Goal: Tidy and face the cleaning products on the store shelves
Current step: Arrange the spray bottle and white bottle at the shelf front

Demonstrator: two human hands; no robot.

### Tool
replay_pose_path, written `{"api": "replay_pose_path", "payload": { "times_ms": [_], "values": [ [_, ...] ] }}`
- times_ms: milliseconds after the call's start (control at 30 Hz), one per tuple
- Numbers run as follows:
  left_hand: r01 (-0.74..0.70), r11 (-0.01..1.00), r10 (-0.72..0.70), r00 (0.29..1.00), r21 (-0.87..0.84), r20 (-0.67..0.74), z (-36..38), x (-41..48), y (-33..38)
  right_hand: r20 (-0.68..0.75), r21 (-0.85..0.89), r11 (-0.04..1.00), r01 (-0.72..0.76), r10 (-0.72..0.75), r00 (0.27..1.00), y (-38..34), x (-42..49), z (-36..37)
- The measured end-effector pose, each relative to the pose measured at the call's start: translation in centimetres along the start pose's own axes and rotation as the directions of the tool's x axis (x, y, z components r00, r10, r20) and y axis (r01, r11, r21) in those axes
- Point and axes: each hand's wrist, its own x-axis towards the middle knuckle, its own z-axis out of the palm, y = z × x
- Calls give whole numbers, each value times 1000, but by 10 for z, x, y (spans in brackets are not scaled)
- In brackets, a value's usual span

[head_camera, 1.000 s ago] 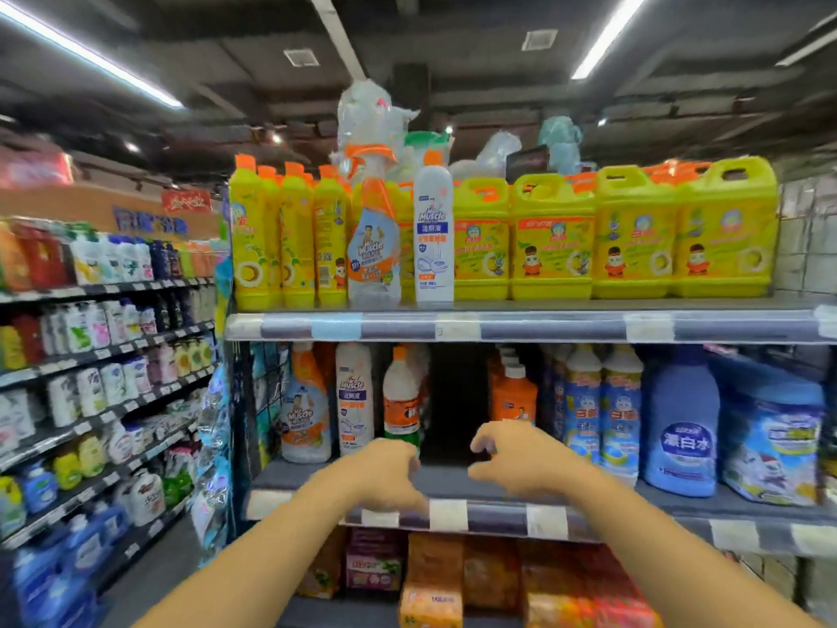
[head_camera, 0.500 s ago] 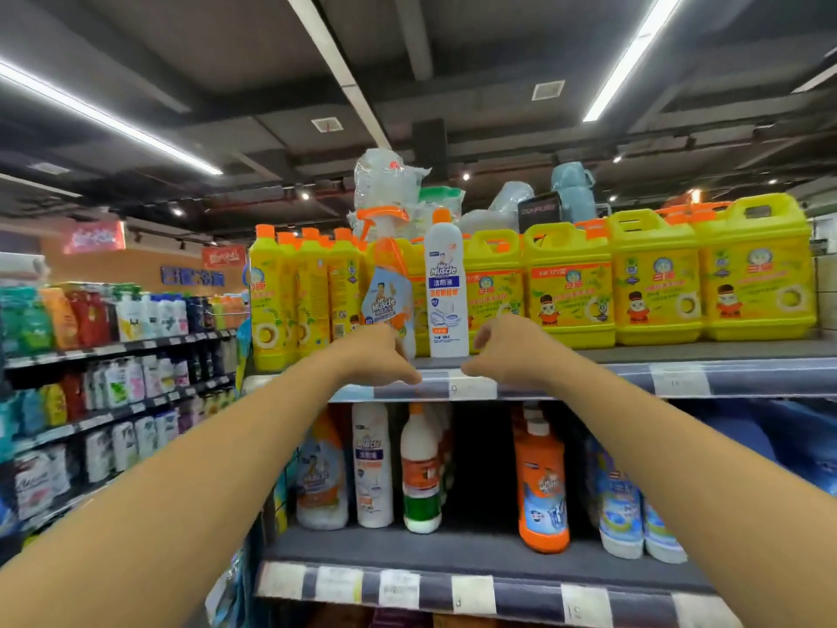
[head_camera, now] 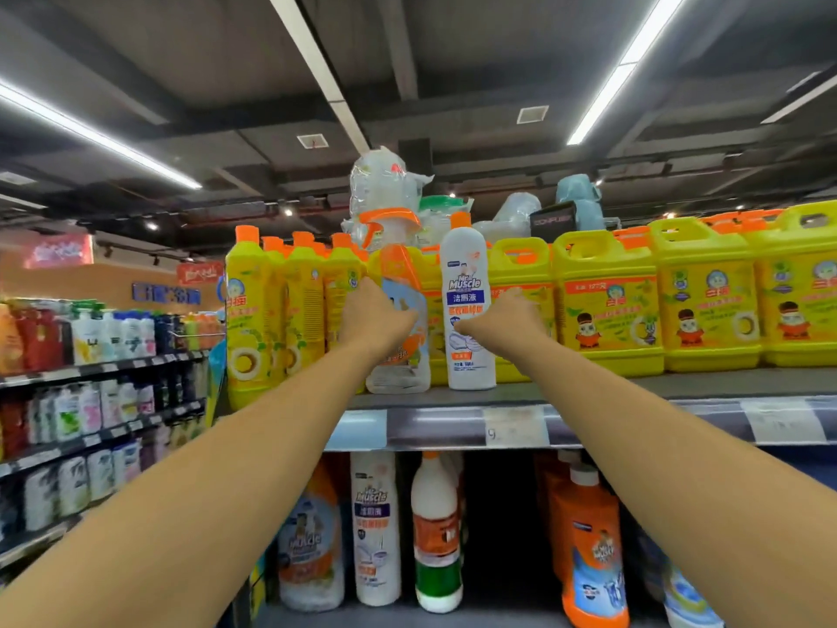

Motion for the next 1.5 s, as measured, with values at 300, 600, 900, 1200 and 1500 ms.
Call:
{"api": "replay_pose_path", "payload": {
  "times_ms": [300, 600, 900, 1200, 1500],
  "values": [
    [37, 999, -35, 998, 36, -57, 34, 31, 16, -131, -121, 986, -111, 95, 987, 5, 33, 38],
    [192, 980, -185, 976, 54, -115, 52, 51, 20, -217, -362, 925, -113, 35, 975, 6, 46, 57],
    [120, 990, -128, 986, -75, -111, 36, 35, 23, -252, -290, 949, -123, 49, 967, -1, 38, 53],
    [-164, 952, 88, 956, -259, -280, -28, -7, 55, -382, -56, 987, 150, -160, 910, -37, 8, -7],
    [-182, 922, 131, 977, -343, -166, -99, -87, 72, -250, 49, 970, 236, -217, 944, -35, -86, -84]
  ]
}}
